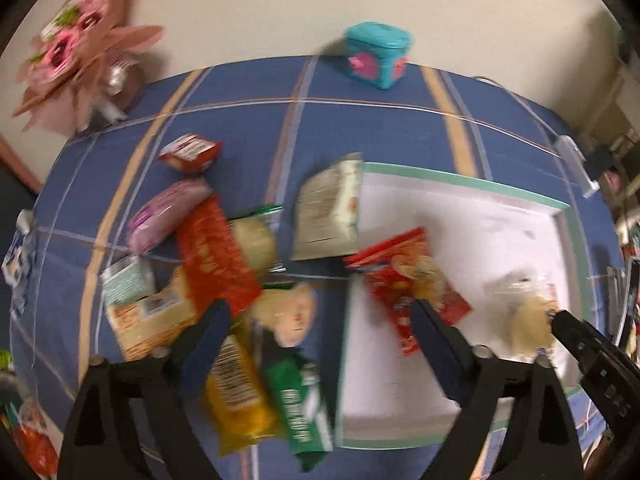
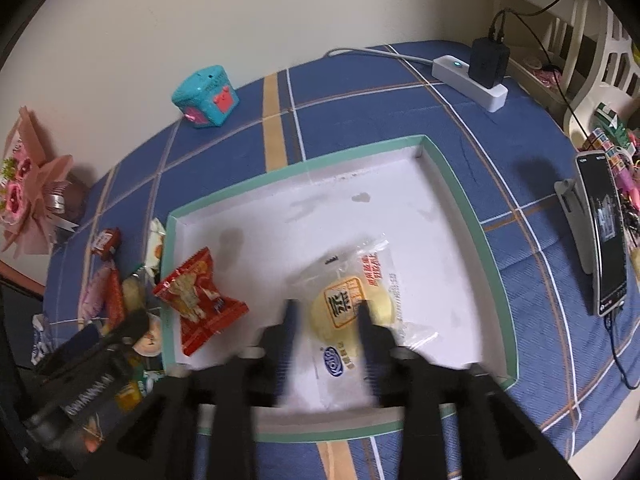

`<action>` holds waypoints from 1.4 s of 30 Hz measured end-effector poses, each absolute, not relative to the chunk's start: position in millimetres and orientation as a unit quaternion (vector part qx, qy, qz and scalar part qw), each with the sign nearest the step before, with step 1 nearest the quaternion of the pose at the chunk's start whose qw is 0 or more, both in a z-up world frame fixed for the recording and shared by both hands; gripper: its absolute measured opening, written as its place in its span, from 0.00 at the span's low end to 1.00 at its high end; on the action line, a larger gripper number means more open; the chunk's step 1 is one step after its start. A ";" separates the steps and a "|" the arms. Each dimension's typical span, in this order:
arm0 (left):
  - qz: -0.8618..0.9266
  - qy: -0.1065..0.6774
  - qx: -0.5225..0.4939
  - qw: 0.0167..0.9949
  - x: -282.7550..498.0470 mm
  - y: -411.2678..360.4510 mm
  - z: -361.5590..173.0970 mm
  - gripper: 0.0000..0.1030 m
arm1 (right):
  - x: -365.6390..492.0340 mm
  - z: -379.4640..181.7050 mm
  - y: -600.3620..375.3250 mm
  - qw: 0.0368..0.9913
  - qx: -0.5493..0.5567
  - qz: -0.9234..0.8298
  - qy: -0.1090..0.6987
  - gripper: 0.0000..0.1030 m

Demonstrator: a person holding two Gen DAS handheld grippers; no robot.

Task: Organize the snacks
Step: 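Carry both snacks to the white tray and release them there with both tools, then grasp the yellow wrapped cake with the left tool while the right tool grasps the green biscuit pack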

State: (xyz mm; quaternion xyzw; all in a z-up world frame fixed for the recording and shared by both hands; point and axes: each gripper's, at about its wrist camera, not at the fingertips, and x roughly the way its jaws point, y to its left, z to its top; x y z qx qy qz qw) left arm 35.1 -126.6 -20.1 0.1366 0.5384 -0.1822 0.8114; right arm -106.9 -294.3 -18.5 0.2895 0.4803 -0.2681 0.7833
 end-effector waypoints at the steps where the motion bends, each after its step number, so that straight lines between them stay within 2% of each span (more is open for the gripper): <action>1: -0.176 0.540 0.131 0.812 37.9 -120.8 -21.3 0.96 | -107.7 -19.2 -294.4 0.783 0.290 -0.270 0.480 0.65; 4: -0.158 0.546 0.120 0.814 45.8 -106.4 -24.8 0.97 | -107.9 -18.7 -293.8 0.783 0.288 -0.272 0.479 0.68; 7: -0.140 0.545 0.122 0.818 50.8 -93.5 -27.0 0.97 | -106.3 -18.0 -290.6 0.785 0.276 -0.273 0.482 0.82; 10: -0.127 0.544 0.128 0.819 54.7 -81.1 -28.3 1.00 | -103.2 -16.0 -285.4 0.786 0.263 -0.275 0.487 0.91; 11: -0.124 0.546 0.126 0.819 56.6 -75.8 -28.7 1.00 | -102.0 -14.8 -283.0 0.787 0.259 -0.275 0.488 0.99; 12: -0.122 0.548 0.124 0.818 57.8 -70.8 -28.5 1.00 | -100.7 -13.3 -279.8 0.788 0.254 -0.275 0.488 1.00; 21: -0.113 0.540 0.120 0.825 66.8 -27.2 -11.5 1.00 | -83.5 4.7 -242.0 0.804 0.222 -0.256 0.488 1.00; 29: -0.078 0.532 0.060 0.841 79.6 27.9 7.7 1.00 | -59.3 20.4 -185.5 0.829 0.216 -0.188 0.480 1.00; 35: -0.082 0.554 0.025 0.828 81.3 46.3 0.4 1.00 | -40.2 12.3 -148.6 0.831 0.200 -0.145 0.499 1.00; 40: -0.088 0.577 0.003 0.812 78.2 47.5 -11.7 1.00 | -30.7 -1.5 -131.4 0.826 0.179 -0.128 0.519 0.89; 42: -0.093 0.588 -0.003 0.803 77.8 43.8 -18.0 1.00 | -28.3 -9.7 -125.5 0.822 0.174 -0.119 0.529 0.81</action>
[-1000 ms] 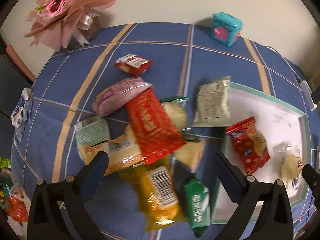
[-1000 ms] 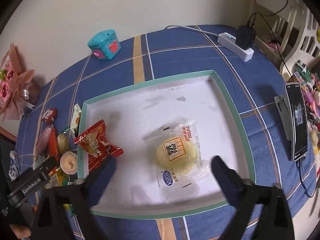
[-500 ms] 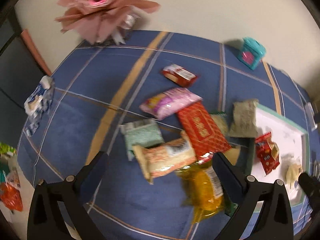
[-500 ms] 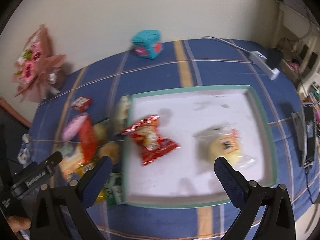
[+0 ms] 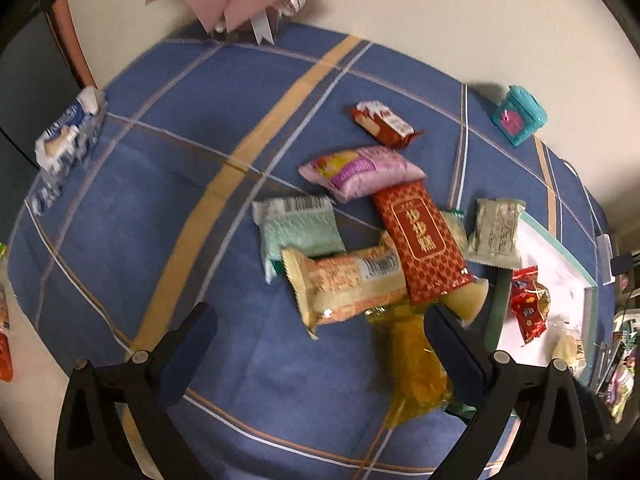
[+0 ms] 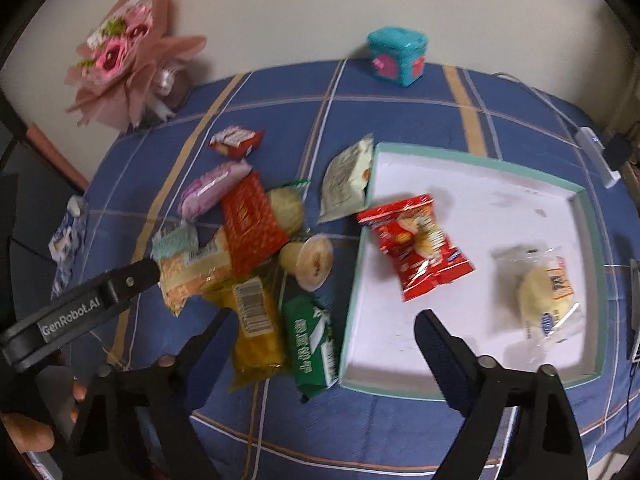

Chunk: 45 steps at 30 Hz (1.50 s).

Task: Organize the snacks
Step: 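Grasp the yellow wrapped cake with the left tool while the right tool grasps the green biscuit pack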

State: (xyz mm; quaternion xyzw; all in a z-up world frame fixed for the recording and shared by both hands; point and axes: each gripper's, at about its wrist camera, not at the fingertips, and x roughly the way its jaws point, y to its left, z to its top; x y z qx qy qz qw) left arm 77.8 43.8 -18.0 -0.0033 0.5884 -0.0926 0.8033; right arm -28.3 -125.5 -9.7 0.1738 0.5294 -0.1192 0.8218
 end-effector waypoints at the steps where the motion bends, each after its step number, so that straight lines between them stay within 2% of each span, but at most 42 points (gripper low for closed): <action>1: -0.097 0.594 -0.006 0.798 77.6 41.3 -21.1 1.00 | -26.6 -12.1 -123.8 0.820 0.171 -0.116 0.534 0.78; 8: -0.138 0.630 -0.025 0.764 70.9 21.2 -41.0 0.99 | -20.8 -32.9 -109.3 0.809 0.157 -0.084 0.561 0.43; 12: -0.148 0.642 -0.018 0.752 67.7 9.5 -49.4 0.95 | -20.0 -40.6 -104.2 0.803 0.152 -0.071 0.571 0.34; 14: -0.156 0.652 -0.019 0.742 66.4 4.2 -55.4 0.86 | -19.4 -44.1 -101.3 0.801 0.146 -0.069 0.576 0.34; 18: -0.160 0.669 -0.017 0.725 63.3 -4.2 -68.0 0.86 | -20.0 -46.0 -97.5 0.802 0.129 -0.073 0.578 0.33; 20: -0.161 0.675 -0.017 0.720 61.8 -7.2 -72.3 0.78 | -18.6 -44.9 -100.5 0.802 0.135 -0.073 0.578 0.32; 23: -0.166 0.677 -0.018 0.717 60.3 -12.0 -75.2 0.74 | -17.7 -44.2 -102.3 0.803 0.132 -0.078 0.576 0.32; 27: -0.178 0.682 -0.032 0.709 60.7 -15.3 -77.2 0.62 | -16.2 -51.4 -102.3 0.796 0.128 -0.077 0.586 0.30; 31: -0.182 0.688 -0.035 0.702 56.3 -18.8 -83.5 0.45 | -15.0 -60.8 -103.0 0.790 0.129 -0.077 0.595 0.29; 45: -0.176 0.689 -0.032 0.702 48.0 -25.3 -101.2 0.42 | -16.4 -74.4 -103.9 0.787 0.131 -0.077 0.598 0.26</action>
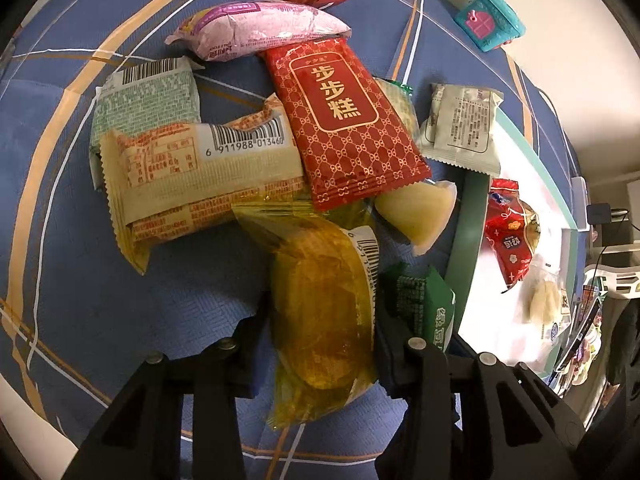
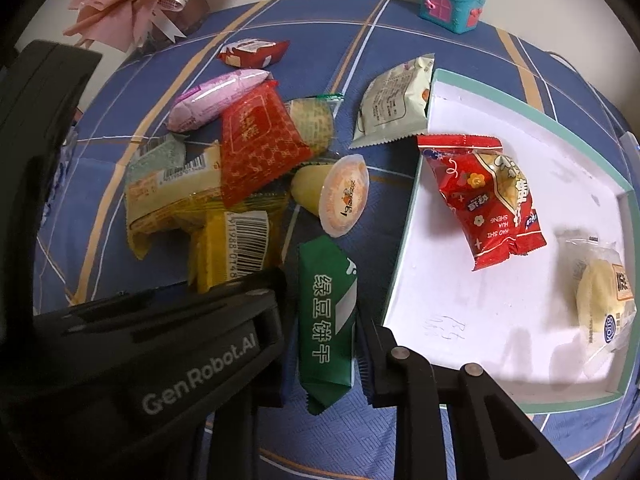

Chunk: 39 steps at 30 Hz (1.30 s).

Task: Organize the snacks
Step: 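Grasp the yellow wrapped cake with the left tool while the right tool grasps the green biscuit pack, then carry both packs into the white tray and open both tools to release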

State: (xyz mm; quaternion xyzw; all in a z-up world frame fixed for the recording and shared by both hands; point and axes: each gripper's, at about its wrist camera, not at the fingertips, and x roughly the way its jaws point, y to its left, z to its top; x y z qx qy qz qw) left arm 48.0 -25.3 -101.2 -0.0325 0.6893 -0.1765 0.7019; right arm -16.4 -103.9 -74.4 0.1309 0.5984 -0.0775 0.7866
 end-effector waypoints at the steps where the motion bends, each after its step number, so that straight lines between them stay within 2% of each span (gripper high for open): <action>1: -0.175 0.689 -0.033 0.702 49.8 -24.1 -98.1 0.42 | -15.6 -74.5 -104.0 0.786 0.133 -0.078 0.598 0.26; 18: -0.193 0.591 -0.065 0.781 55.5 -5.8 -4.8 0.41 | -31.2 -8.7 -115.9 0.829 0.162 -0.067 0.531 0.26; 26: -0.206 0.592 -0.055 0.777 47.5 -28.1 -7.1 0.41 | -44.8 -6.4 -160.2 0.823 0.206 -0.103 0.519 0.26; 39: -0.303 0.599 0.050 0.740 -1.8 -127.1 -22.7 0.41 | -99.2 -4.2 -254.5 0.801 0.276 -0.195 0.494 0.26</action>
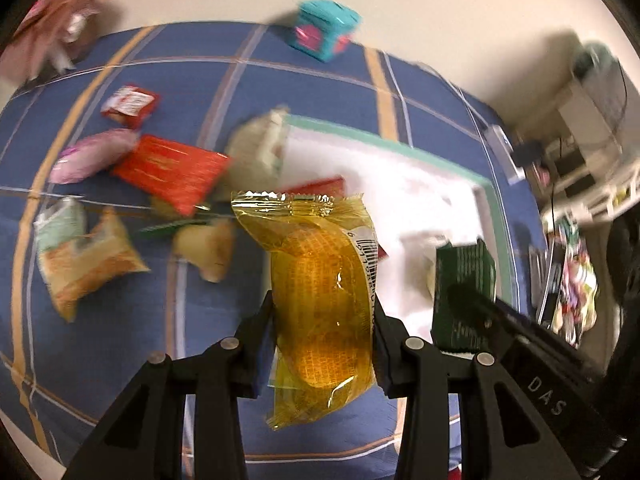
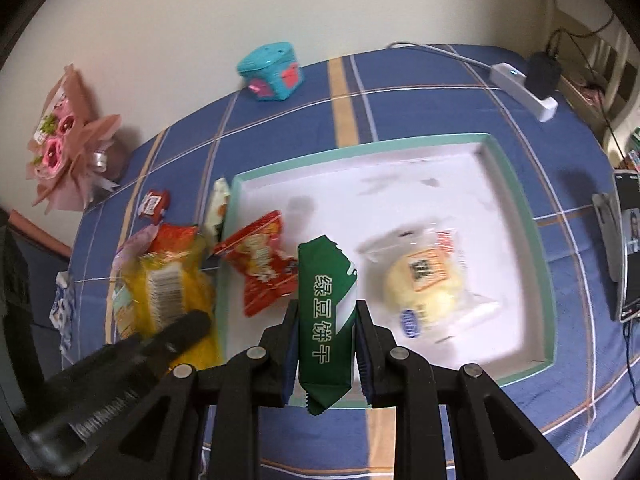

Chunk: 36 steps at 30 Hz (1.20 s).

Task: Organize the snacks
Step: 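Carry both packs into the white tray and open both tools to release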

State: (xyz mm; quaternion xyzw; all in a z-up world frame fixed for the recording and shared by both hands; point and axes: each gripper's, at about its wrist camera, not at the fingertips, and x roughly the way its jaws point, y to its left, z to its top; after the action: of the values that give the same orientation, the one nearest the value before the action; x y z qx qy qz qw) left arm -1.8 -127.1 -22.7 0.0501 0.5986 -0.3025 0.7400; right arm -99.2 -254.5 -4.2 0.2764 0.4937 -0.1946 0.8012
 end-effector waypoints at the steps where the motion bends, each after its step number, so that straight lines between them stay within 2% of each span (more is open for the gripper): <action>1: -0.306 0.603 0.054 0.735 -3.7 -131.2 -26.7 0.41 | -98.9 -5.4 -255.6 0.801 0.277 -0.195 0.494 0.26; 19: -0.311 0.634 0.078 0.704 -8.5 -164.3 -83.7 0.41 | -101.9 -50.6 -274.3 0.759 0.290 -0.217 0.542 0.26; 30: -0.318 0.623 0.088 0.709 -8.1 -175.7 -83.9 0.42 | -108.7 -65.5 -281.2 0.739 0.314 -0.226 0.551 0.27; 33: -0.320 0.626 0.086 0.706 -6.0 -172.6 -82.3 0.48 | -109.8 -66.6 -284.1 0.736 0.320 -0.228 0.551 0.27; 35: -0.310 0.630 0.086 0.706 -2.7 -169.6 -81.9 0.58 | -109.7 -65.3 -287.6 0.736 0.318 -0.231 0.551 0.28; 36: -0.313 0.633 0.078 0.704 -0.9 -167.0 -80.6 0.59 | -110.3 -61.8 -286.9 0.737 0.315 -0.233 0.550 0.30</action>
State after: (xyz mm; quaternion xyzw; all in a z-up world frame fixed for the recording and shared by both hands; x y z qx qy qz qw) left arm -0.9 -167.0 -80.6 0.0779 0.6327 -0.3125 0.7043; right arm -110.3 -286.9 -61.8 0.3150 0.5505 -0.2331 0.7372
